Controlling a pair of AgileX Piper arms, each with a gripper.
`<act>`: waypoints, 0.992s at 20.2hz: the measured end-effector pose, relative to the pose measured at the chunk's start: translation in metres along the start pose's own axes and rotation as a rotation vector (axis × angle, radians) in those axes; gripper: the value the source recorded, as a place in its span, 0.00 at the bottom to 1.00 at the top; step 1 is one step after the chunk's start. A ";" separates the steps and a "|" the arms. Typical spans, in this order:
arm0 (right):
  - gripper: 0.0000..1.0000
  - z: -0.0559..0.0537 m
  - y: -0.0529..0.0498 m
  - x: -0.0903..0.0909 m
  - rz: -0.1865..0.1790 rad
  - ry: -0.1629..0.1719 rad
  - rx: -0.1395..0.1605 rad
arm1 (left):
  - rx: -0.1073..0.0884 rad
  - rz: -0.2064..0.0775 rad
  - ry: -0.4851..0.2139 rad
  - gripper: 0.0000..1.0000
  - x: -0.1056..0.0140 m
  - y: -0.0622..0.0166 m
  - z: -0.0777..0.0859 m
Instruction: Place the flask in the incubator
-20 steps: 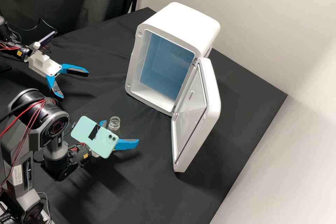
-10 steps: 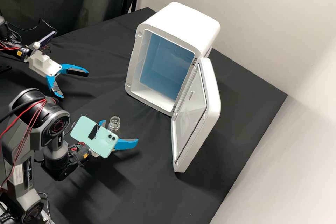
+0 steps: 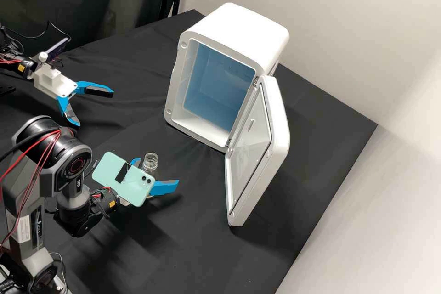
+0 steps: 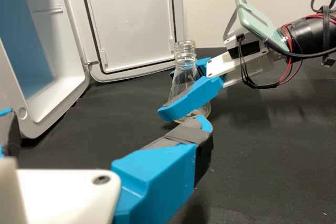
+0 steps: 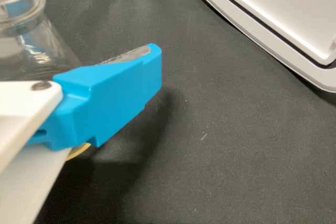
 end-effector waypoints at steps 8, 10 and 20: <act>0.00 0.000 -0.001 0.000 -0.005 0.004 -0.003 | -0.005 0.002 0.000 1.00 -0.001 0.0004 0.001; 0.00 0.000 -0.001 0.000 -0.005 0.004 -0.003 | -0.008 -0.003 0.000 1.00 -0.001 -0.0007 0.001; 0.00 0.000 -0.001 0.000 -0.005 0.004 -0.003 | -0.004 0.005 0.000 1.00 0.001 0.0012 0.000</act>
